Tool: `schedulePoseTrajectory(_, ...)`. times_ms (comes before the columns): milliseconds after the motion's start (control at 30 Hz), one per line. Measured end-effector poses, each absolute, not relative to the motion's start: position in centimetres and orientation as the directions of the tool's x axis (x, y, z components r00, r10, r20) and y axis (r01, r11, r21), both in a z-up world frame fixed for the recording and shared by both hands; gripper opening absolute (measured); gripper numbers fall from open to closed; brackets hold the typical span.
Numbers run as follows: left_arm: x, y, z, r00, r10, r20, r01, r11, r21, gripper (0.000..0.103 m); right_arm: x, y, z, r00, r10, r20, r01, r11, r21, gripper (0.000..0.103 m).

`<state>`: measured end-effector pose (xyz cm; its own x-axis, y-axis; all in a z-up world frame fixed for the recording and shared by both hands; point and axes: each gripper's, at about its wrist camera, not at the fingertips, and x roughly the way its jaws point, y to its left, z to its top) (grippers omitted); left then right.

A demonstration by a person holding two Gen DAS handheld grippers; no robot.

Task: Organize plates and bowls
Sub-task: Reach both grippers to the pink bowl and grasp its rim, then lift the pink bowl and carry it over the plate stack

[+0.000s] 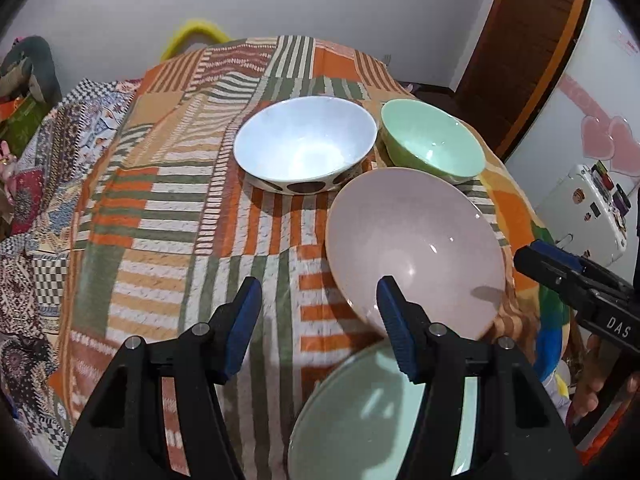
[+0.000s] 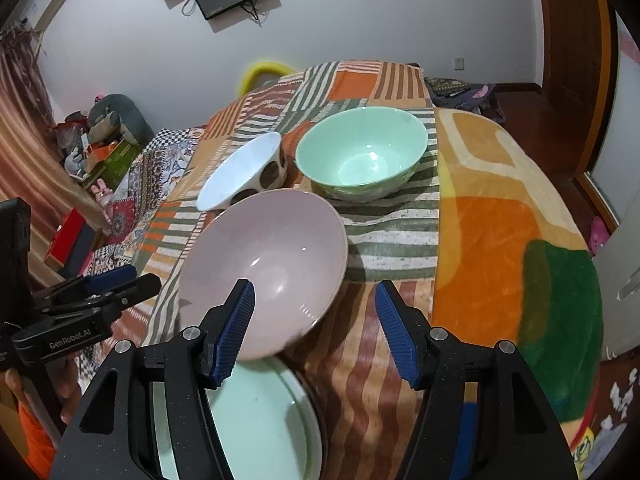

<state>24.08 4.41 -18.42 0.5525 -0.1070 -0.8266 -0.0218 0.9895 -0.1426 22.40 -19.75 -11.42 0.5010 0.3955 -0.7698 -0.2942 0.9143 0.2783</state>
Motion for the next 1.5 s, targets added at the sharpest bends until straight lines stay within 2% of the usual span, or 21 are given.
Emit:
schedulePoseTrajectory(400, 27.9, 4.7, -22.2, 0.502, -0.159, -0.85, -0.047, 0.976, -0.211, 0.058, 24.2, -19.0, -14.5, 0.458, 0.397, -0.795, -0.289, 0.913, 0.29, 0.059)
schedulePoseTrajectory(433, 28.1, 4.7, -22.3, 0.504, -0.162, -0.848, -0.048, 0.976, -0.215, 0.054, 24.3, -19.0, -14.6, 0.455, 0.4, -0.795, -0.287, 0.912, 0.295, 0.057)
schedulePoseTrajectory(500, 28.4, 4.6, -22.7, 0.5, -0.167, -0.85, -0.043, 0.975, -0.218, 0.043, 24.6, -19.1, -14.9, 0.441, 0.41, -0.799, -0.286, 0.907, 0.308, 0.046)
schedulePoseTrajectory(600, 28.8, 4.4, -23.1, 0.49, -0.181, -0.853, -0.038, 0.973, -0.228, 0.031, 24.9, -19.0, -15.3, 0.421, 0.419, -0.805, -0.287, 0.903, 0.32, 0.034)
schedulePoseTrajectory(767, 29.0, 3.8, -23.1, 0.5, -0.195, -0.844, -0.014, 0.972, -0.234, 0.016, 25.2, -18.7, -15.9, 0.39, 0.435, -0.812, -0.305, 0.893, 0.332, 0.019)
schedulePoseTrajectory(800, 29.0, 3.5, -22.9, 0.502, -0.194, -0.843, -0.005, 0.974, -0.228, 0.012, 25.1, -18.6, -15.8, 0.394, 0.428, -0.813, -0.306, 0.895, 0.323, 0.018)
schedulePoseTrajectory(1167, 27.6, 3.0, -21.7, 0.505, -0.189, -0.842, 0.014, 0.977, -0.212, 0.012, 24.8, -18.6, -14.9, 0.408, 0.404, -0.819, -0.303, 0.906, 0.296, 0.018)
schedulePoseTrajectory(1500, 24.8, 2.9, -18.4, 0.556, -0.193, -0.809, 0.029, 0.977, -0.212, 0.012, 23.2, -18.8, -12.7, 0.437, 0.413, -0.799, -0.316, 0.902, 0.294, 0.018)
